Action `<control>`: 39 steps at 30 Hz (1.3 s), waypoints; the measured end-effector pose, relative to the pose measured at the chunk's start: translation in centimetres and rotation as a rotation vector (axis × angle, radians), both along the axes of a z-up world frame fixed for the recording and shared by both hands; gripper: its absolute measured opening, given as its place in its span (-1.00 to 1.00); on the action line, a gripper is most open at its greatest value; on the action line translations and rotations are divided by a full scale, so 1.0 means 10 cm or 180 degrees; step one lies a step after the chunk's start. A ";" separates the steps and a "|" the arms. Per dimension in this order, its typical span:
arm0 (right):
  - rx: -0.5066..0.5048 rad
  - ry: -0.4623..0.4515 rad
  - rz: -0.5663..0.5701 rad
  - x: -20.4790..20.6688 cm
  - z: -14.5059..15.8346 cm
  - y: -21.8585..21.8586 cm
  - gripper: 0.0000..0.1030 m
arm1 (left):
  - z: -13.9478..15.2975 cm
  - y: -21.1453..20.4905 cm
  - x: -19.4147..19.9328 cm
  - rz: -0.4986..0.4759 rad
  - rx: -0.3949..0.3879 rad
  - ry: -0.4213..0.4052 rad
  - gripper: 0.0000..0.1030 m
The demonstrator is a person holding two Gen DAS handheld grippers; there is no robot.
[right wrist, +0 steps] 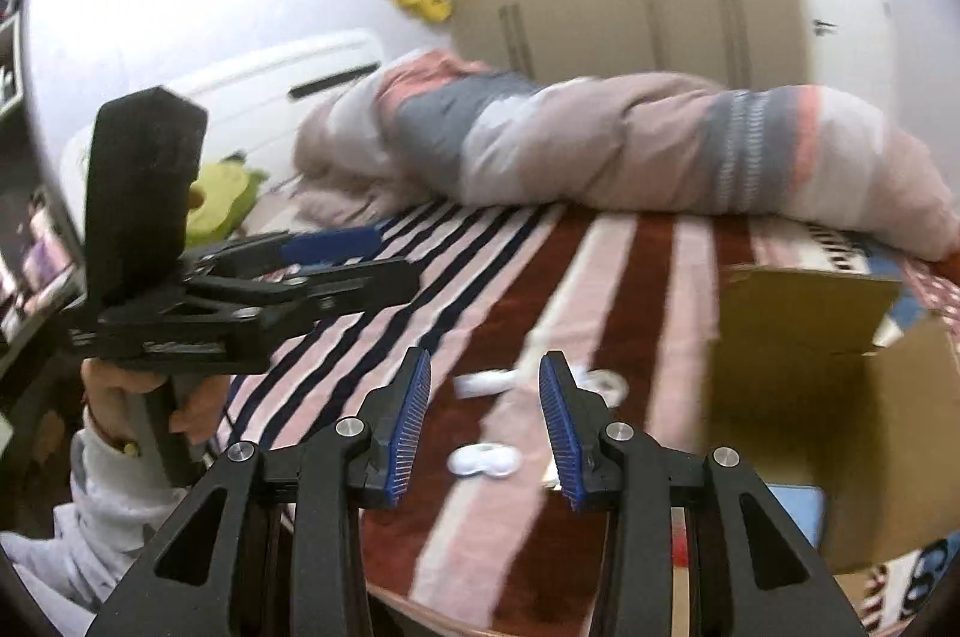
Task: Organize rigid objects
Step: 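Move the right gripper back to the white contact lens case, then grasp the white lens case with the right gripper while the left grasps the white pump bottle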
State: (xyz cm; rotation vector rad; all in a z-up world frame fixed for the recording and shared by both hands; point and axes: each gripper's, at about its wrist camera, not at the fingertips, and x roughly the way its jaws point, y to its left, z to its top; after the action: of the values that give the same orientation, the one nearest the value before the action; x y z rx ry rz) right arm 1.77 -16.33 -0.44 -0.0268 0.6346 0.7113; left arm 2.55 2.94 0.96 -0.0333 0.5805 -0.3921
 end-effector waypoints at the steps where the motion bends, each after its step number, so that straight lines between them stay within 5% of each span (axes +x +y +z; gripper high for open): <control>1: -0.0037 0.0053 0.0051 0.01 -0.07 0.11 -0.35 | -0.08 0.08 -0.01 0.0067 0.0031 0.0010 0.53; 7: -0.0318 0.0454 0.0138 0.17 -0.68 0.58 -0.32 | -0.57 0.38 0.05 0.0177 0.0023 0.0214 0.54; 11: -0.0576 0.0588 -0.0033 0.30 -1.19 0.71 0.39 | -0.90 0.49 0.14 0.0210 -0.0011 0.0383 0.54; 12: -0.0618 0.0594 -0.0054 0.30 -1.27 0.72 0.42 | -0.97 0.51 0.17 0.0227 -0.0018 0.0416 0.54; 20: -0.0974 0.0561 -0.0138 0.50 -1.81 0.90 0.41 | -1.35 0.52 0.47 0.0224 0.0023 0.0610 0.54; 23: -0.1046 0.0398 -0.0156 0.48 -1.82 0.93 0.15 | -1.46 0.45 0.61 0.0164 0.0057 0.0646 0.54; 25: -0.1070 0.0352 -0.0117 0.47 -1.82 0.93 0.15 | -1.52 0.39 0.69 0.0139 0.0071 0.0617 0.50; 30: -0.1053 0.0297 -0.0044 0.44 -1.73 0.88 0.14 | -1.71 0.31 0.95 0.0084 0.0022 0.0728 0.23; 39: -0.0990 0.0218 0.0040 0.39 -1.59 0.86 0.14 | -1.89 0.18 1.07 -0.0071 0.0170 0.0868 -0.57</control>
State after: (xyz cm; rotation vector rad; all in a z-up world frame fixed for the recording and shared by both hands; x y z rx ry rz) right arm 5.71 -7.77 -16.30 -0.2947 0.8069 0.6220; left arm 13.20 4.78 -17.97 -0.0292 0.8608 -0.3966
